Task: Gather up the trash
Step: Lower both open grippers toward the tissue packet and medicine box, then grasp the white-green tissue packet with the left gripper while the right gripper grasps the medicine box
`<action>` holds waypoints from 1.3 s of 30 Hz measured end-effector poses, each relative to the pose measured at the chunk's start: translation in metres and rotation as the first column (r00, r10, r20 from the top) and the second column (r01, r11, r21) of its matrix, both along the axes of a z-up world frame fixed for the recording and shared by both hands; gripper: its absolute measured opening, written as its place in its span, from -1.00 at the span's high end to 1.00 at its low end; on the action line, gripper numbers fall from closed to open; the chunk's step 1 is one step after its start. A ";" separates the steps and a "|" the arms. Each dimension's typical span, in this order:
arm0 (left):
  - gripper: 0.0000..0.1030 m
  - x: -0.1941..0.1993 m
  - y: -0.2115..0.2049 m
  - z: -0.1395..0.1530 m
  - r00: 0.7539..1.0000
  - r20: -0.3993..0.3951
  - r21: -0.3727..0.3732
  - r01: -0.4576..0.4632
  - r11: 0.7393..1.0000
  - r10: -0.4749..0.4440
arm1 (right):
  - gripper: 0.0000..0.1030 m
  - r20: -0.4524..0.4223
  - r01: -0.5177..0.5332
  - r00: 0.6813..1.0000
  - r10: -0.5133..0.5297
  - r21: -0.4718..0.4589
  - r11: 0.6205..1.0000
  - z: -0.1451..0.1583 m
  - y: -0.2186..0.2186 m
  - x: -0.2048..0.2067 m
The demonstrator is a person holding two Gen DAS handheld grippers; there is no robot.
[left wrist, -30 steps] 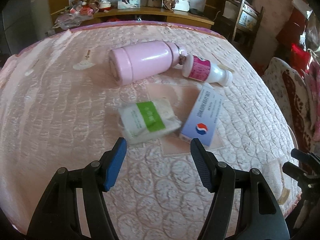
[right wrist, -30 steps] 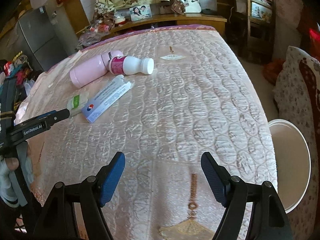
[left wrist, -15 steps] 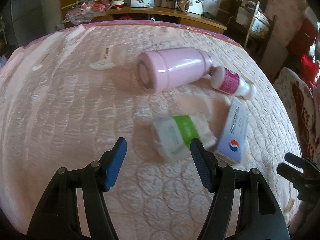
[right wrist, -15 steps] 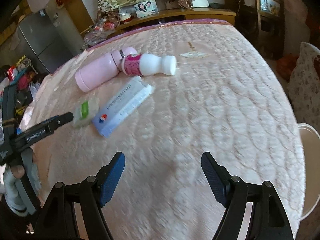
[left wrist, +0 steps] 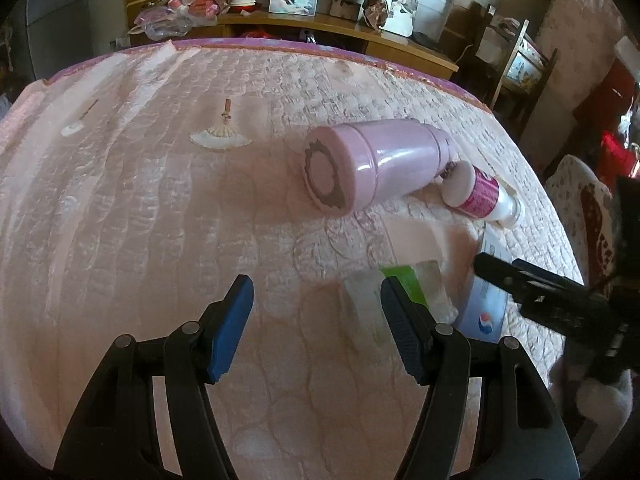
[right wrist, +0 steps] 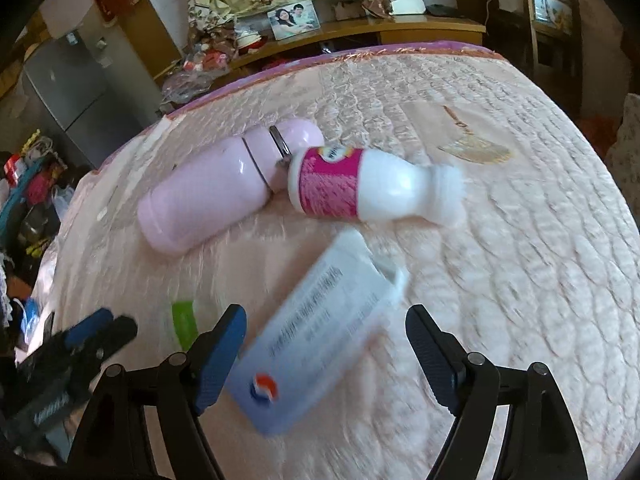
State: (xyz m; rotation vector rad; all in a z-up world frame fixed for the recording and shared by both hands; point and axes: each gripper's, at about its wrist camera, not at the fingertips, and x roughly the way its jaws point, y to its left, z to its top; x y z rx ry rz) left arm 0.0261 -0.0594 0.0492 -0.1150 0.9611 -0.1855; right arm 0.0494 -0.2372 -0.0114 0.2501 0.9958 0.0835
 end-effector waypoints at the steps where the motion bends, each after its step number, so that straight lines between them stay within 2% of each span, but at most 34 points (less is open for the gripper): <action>1: -0.26 0.003 0.000 0.000 1.000 0.001 0.001 -0.001 1.000 0.001 | -0.55 -0.010 0.003 1.000 -0.003 -0.024 1.000 -0.003 0.003 0.005; 5: -0.26 0.015 -0.002 -0.006 1.000 -0.009 0.015 -0.011 1.000 0.011 | -0.53 -0.032 -0.043 0.999 0.041 -0.081 0.996 -0.009 0.006 0.005; 11: -0.26 0.032 -0.004 -0.025 0.997 -0.067 0.002 -0.028 1.000 0.028 | -0.15 -0.057 -0.138 0.990 0.132 -0.120 0.983 -0.009 -0.011 -0.034; 12: -0.26 0.030 -0.005 -0.027 0.997 -0.075 -0.003 -0.024 1.000 0.023 | -0.07 -0.061 -0.151 0.988 0.144 -0.138 0.979 -0.009 -0.016 -0.044; 17: -0.26 0.006 -0.019 -0.024 0.996 -0.070 -0.001 0.047 0.999 -0.047 | 0.00 -0.068 -0.159 0.986 0.149 -0.184 0.970 -0.010 -0.045 -0.086; 21: -0.26 -0.019 -0.037 -0.026 0.987 -0.096 -0.020 0.126 0.992 -0.127 | 0.15 -0.064 -0.120 0.992 0.111 -0.148 0.982 -0.010 -0.069 -0.110; 24: -0.26 -0.031 -0.045 -0.020 0.987 -0.068 0.004 0.148 0.989 -0.148 | 0.15 -0.044 -0.123 0.992 0.119 -0.094 0.988 -0.005 -0.077 -0.119; 26: -0.26 -0.032 -0.044 -0.012 0.988 -0.042 0.002 0.147 0.989 -0.147 | 0.00 -0.030 -0.125 0.992 0.123 -0.064 0.990 0.001 -0.077 -0.121; 30: -0.26 -0.021 -0.037 0.004 0.991 0.014 0.021 0.130 0.991 -0.130 | -0.24 0.022 -0.159 0.986 0.163 -0.130 0.979 0.019 -0.064 -0.124; 33: -0.26 -0.001 -0.029 0.004 0.997 0.042 0.082 0.063 0.995 -0.066 | -0.26 0.037 -0.149 0.987 0.154 -0.110 0.983 0.024 -0.060 -0.117; 36: -0.26 0.020 -0.020 -0.008 1.000 0.013 0.095 -0.021 0.995 0.020 | -0.26 0.051 -0.134 0.989 0.139 -0.088 0.987 0.026 -0.059 -0.110; 39: -0.26 0.029 -0.013 -0.018 0.998 -0.006 0.108 -0.059 0.992 0.060 | -0.27 0.064 -0.121 0.990 0.127 -0.092 0.988 0.030 -0.058 -0.101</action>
